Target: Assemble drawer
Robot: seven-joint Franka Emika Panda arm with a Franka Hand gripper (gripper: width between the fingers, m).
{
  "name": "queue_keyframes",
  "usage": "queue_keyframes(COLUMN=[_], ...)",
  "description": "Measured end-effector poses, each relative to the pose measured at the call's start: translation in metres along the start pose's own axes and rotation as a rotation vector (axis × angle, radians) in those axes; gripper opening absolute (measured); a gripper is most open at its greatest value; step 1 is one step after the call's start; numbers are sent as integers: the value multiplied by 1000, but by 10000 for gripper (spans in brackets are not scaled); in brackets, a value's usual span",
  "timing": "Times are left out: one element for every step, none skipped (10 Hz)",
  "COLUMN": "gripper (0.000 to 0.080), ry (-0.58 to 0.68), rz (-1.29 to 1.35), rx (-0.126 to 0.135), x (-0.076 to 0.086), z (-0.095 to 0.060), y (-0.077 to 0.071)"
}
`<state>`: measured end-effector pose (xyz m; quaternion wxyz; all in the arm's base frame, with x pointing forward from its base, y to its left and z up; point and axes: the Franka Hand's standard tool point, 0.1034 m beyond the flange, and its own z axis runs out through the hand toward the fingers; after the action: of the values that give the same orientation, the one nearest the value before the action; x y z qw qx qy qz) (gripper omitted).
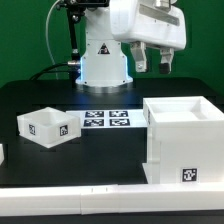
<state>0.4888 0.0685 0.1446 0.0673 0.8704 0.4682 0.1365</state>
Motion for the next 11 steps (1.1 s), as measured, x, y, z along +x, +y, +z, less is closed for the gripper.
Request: queue_keyframes(gripper=[649, 649, 649, 649, 649, 649, 649, 649, 649, 649, 649], ry=[-3, -15, -27, -33, -37, -30, -25, -25, -25, -15, -16], rz=[57, 153, 219, 255, 284, 296, 290, 288, 288, 315, 341], rx=[11, 40, 75, 100, 120, 126, 128, 126, 127, 129, 149], x=[-1, -3, -2, 3, 11, 17, 19, 18, 18, 17, 11], z=[2, 9, 17, 26, 35, 38, 40, 40, 40, 44, 56], y=[-5, -18, -29, -39, -49, -52, -55, -54, -54, -59, -71])
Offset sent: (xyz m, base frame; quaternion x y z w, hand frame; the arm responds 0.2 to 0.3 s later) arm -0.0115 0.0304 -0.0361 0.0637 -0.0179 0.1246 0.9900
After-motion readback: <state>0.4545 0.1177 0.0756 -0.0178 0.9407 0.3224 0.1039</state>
